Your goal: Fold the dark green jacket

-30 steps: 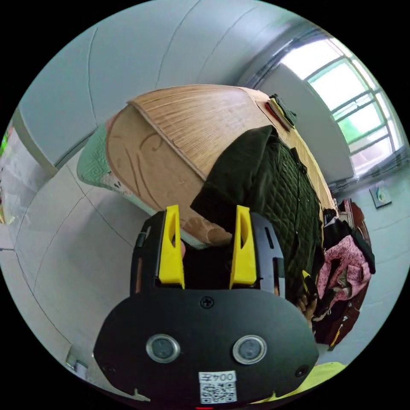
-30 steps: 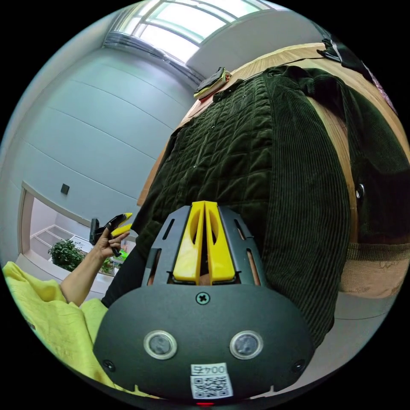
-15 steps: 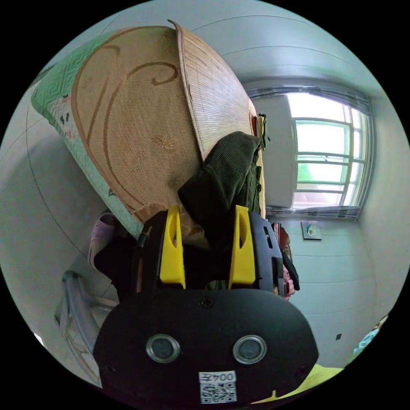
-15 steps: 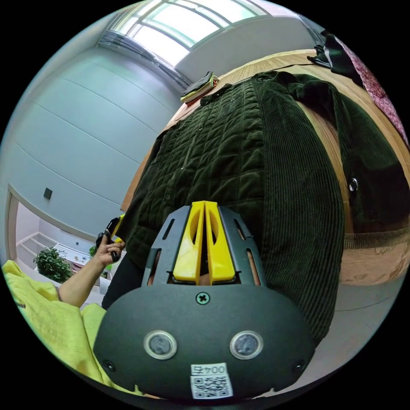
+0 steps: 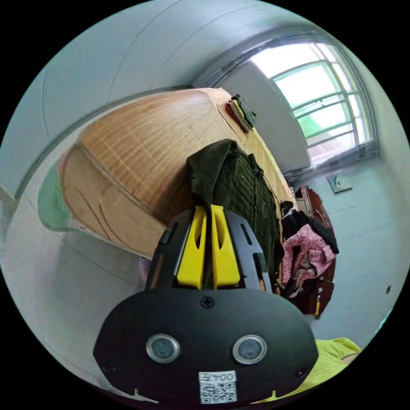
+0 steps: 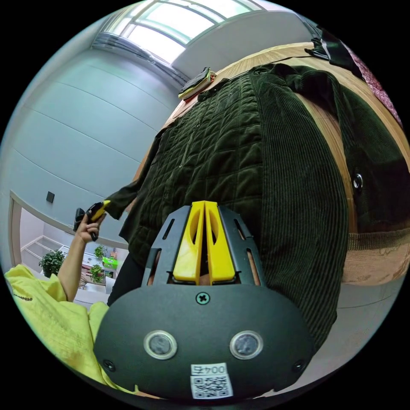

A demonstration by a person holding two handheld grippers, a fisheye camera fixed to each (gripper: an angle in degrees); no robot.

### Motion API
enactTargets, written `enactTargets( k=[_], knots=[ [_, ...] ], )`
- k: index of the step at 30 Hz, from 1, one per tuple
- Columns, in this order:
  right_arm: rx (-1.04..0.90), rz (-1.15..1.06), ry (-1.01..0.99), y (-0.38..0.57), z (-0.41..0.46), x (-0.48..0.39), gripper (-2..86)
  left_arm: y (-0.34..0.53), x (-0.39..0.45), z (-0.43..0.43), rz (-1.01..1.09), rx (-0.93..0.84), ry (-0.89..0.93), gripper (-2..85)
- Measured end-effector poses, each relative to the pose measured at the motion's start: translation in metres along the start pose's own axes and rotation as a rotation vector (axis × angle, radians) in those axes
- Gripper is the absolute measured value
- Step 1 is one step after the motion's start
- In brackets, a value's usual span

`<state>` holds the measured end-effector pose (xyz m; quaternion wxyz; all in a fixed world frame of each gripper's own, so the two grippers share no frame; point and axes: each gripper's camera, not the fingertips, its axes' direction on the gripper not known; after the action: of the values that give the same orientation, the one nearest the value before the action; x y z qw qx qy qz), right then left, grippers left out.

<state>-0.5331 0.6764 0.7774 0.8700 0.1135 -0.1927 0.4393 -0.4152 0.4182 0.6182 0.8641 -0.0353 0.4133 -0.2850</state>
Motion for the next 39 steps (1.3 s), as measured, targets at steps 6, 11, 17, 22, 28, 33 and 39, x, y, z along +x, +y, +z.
enactTargets(
  k=[6,11,17,22,28,33,39],
  knots=[
    [0.002,0.002,-0.027,0.001,0.003,0.003,-0.7,-0.162,0.080,-0.080,0.275,-0.073,-0.358,2.3],
    [0.006,0.002,-0.050,0.002,0.006,0.006,-0.7,-0.265,0.135,-0.097,0.364,-0.151,-0.584,1.8],
    [0.019,0.016,-0.124,0.002,0.006,0.016,-0.7,-0.342,0.206,-0.083,0.403,-0.138,-0.634,1.5],
    [0.046,0.044,-0.191,0.003,0.002,0.028,-0.7,-0.368,0.294,-0.042,0.581,-0.248,-0.754,1.5],
    [0.074,0.048,-0.242,0.009,-0.005,0.036,-0.7,-0.356,0.434,0.006,0.784,-0.260,-0.618,2.0],
    [0.099,0.053,-0.277,0.013,-0.013,0.041,-0.7,-0.339,0.537,0.088,0.845,-0.279,-0.313,4.2],
    [0.161,0.073,-0.342,0.021,-0.028,0.052,-0.7,-0.302,0.594,0.211,0.829,-0.422,-0.048,13.0]
  ],
)
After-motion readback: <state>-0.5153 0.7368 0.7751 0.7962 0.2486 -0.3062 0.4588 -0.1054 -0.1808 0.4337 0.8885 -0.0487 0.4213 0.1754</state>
